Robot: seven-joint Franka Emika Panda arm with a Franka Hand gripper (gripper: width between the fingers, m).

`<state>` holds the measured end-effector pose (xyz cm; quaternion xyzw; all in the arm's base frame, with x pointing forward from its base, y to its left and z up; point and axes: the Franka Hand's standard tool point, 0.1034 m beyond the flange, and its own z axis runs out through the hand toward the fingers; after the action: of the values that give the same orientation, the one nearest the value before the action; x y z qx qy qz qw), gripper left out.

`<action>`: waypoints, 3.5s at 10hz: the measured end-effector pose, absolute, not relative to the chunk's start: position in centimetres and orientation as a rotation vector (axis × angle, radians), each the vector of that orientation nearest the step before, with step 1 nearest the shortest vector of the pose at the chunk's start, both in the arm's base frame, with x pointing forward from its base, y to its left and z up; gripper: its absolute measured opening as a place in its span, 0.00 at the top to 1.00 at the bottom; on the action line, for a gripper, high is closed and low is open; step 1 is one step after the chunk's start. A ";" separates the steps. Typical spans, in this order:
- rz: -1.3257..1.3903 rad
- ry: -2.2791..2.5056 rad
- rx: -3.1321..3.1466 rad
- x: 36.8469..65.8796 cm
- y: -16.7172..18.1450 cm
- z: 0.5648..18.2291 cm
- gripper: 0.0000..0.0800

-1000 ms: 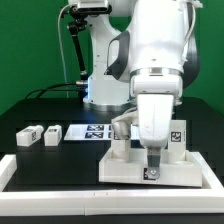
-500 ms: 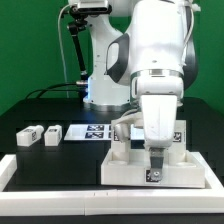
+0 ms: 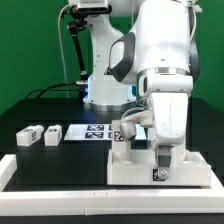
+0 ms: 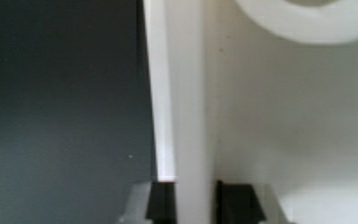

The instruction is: Assemble square table

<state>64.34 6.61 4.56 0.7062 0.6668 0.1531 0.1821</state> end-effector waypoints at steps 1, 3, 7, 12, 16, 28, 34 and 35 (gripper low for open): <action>0.433 1.876 2.000 64.3 6.5 4.6 0.89; 0.435 1.874 2.001 64.3 6.5 4.6 0.89; 0.435 1.866 2.009 64.3 6.4 4.7 0.89; 0.431 1.865 2.010 64.3 6.2 4.6 0.23; 0.429 1.866 2.011 64.3 6.2 4.5 0.19; 0.415 1.825 2.052 63.6 5.1 10.3 0.19; 0.365 1.700 2.163 59.4 -3.5 15.0 0.19; 0.386 1.617 2.237 59.4 -3.5 15.0 0.19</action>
Offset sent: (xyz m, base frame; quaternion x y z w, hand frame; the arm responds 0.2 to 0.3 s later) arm -0.0049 0.0061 -0.0128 -0.0028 0.0073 0.0154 0.9999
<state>59.38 -3.49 14.96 0.7901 0.5711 0.1364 0.1762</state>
